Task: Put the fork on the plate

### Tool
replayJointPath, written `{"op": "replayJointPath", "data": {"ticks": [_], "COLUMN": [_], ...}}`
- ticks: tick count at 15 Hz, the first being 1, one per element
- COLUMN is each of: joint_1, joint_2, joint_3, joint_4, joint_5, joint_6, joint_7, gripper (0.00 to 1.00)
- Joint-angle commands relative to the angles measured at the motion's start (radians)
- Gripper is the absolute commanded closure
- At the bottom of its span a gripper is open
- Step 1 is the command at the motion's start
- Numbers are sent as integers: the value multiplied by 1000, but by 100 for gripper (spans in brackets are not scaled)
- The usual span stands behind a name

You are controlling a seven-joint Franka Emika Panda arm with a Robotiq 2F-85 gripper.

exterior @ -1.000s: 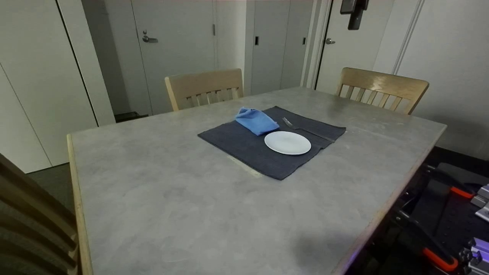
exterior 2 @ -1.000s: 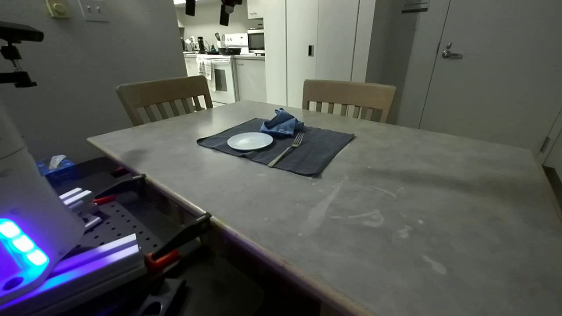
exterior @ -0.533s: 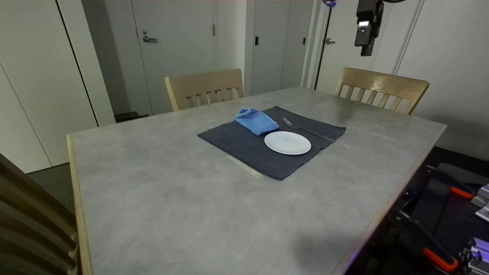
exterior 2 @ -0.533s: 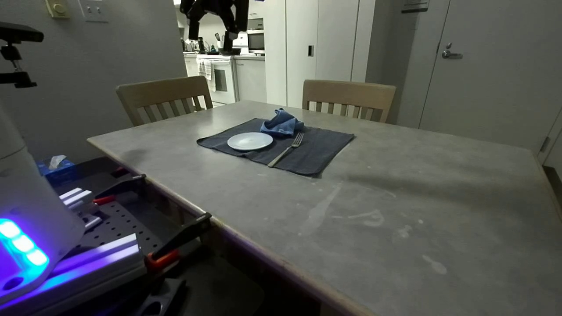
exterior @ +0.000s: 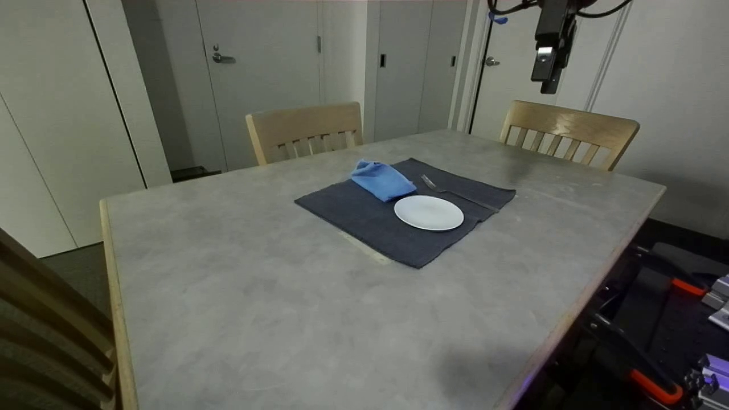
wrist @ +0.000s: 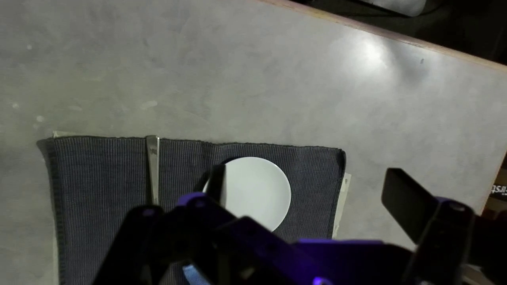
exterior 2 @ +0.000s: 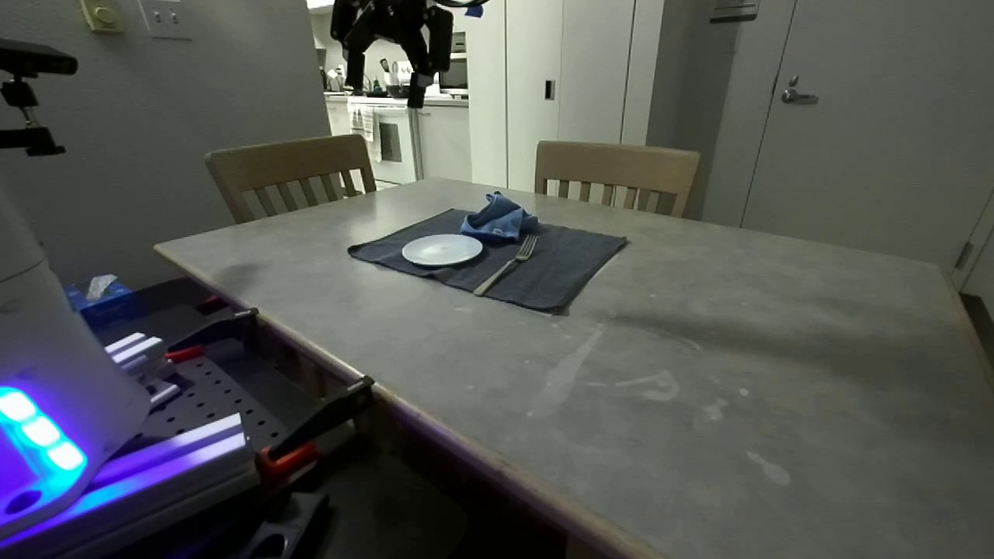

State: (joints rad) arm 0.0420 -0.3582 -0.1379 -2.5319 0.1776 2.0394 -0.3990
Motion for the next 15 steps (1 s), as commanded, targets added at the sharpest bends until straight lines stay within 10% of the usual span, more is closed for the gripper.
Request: {"op": "replayJointPath", "data": {"ticks": [1,15], "joint_1": [-8,2], "joint_2": [0,19], "joint_3": [8,-27], "joint_4": [1,-185], "joint_5": [3,49], "joint_6": [-2,297], "joint_7": [-2,-110], "gripper": [0,0]}}
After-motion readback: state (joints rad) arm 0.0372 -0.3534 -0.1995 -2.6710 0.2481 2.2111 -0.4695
